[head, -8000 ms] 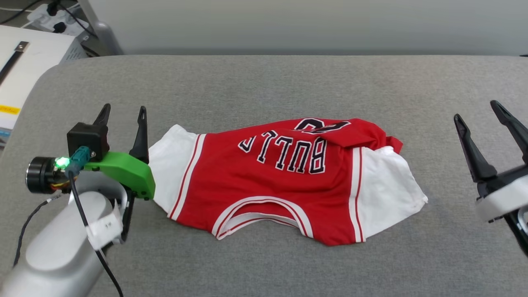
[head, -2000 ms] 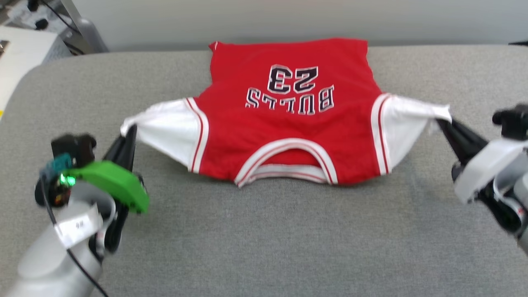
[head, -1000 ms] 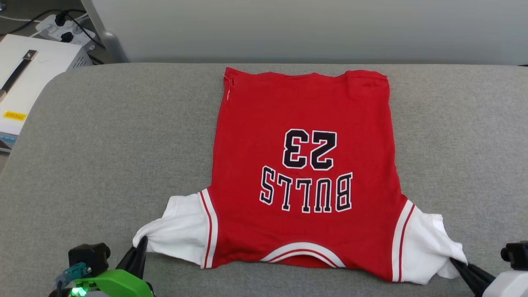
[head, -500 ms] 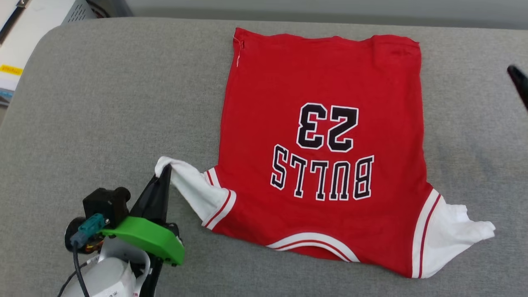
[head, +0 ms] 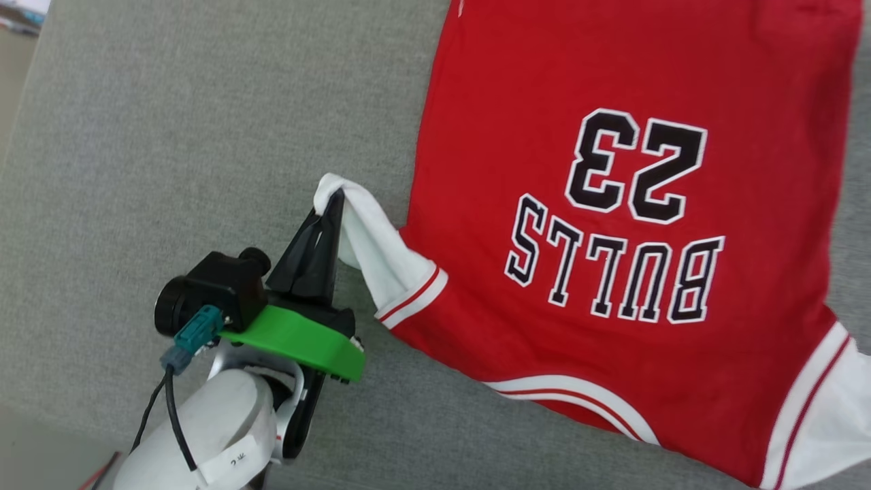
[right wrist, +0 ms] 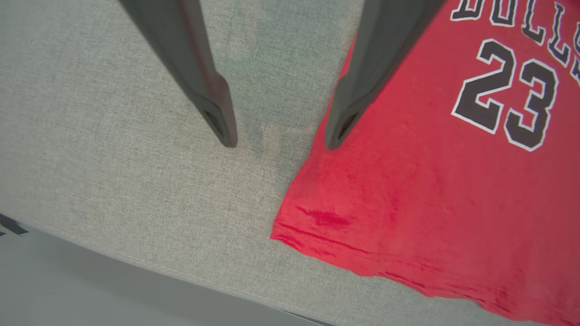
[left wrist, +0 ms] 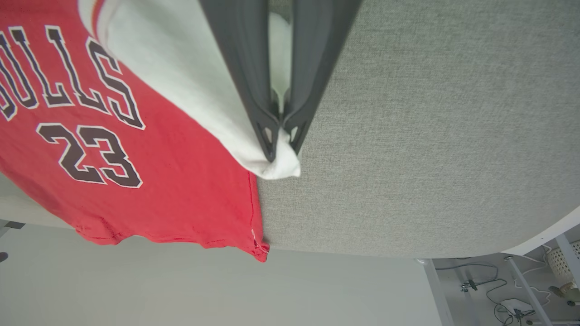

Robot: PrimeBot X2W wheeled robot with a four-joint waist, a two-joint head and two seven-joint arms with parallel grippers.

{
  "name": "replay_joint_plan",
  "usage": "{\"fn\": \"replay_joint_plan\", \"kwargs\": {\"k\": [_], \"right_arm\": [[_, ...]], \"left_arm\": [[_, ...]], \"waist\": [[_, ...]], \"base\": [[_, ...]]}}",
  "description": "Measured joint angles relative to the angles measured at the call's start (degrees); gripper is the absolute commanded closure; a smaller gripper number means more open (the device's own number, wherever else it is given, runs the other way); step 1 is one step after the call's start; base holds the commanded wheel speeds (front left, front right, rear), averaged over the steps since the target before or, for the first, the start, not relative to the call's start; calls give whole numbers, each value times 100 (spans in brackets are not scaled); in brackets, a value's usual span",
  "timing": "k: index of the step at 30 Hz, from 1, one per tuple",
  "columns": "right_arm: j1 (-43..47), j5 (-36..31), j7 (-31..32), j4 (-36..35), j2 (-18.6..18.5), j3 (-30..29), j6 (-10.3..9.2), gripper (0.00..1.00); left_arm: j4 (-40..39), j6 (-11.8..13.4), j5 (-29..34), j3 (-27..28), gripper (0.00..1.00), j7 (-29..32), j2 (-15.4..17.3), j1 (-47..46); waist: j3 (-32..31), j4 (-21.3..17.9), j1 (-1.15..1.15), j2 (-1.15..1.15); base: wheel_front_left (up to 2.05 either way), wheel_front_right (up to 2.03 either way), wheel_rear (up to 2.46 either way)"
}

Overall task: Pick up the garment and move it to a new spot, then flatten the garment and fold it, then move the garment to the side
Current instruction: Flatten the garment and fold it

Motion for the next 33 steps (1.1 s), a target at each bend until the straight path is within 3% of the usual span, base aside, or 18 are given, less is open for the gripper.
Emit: {"fn": "replay_joint_plan", "kwargs": {"k": [7, 12, 13, 14, 24, 33], "right_arm": [[-188, -493, -14, 626, 346, 0, 0, 0], [-66, -538, -82, 681, 226, 26, 0, 0], [-61, -528, -90, 671, 205, 24, 0, 63], [-55, -479, -127, 672, 187, 10, 0, 100], [282, -9, -1094, 527, 207, 198, 0, 100], [1494, 845, -1913, -512, -772, 744, 0, 100]], "left_arm": [[123, -123, 166, 91, 100, -45, -215, -185], [221, -178, 215, 186, 100, -47, -283, -187], [244, -198, 233, 207, 100, -47, -298, -186], [264, -215, 238, 235, 100, -47, -298, -182], [476, -292, 267, 412, 100, -47, -279, 101], [557, -245, 227, 479, 100, -46, -88, 656]], "waist": [[571, 311, 1, 0], [784, 461, 0, 0], [800, 485, 0, 0], [798, 490, 0, 0], [365, 350, 1, 0], [-471, 71, 0, 0]], "base": [[0, 0, 0], [0, 0, 0], [0, 0, 0], [0, 0, 0], [0, 0, 0], [0, 0, 0]]}}
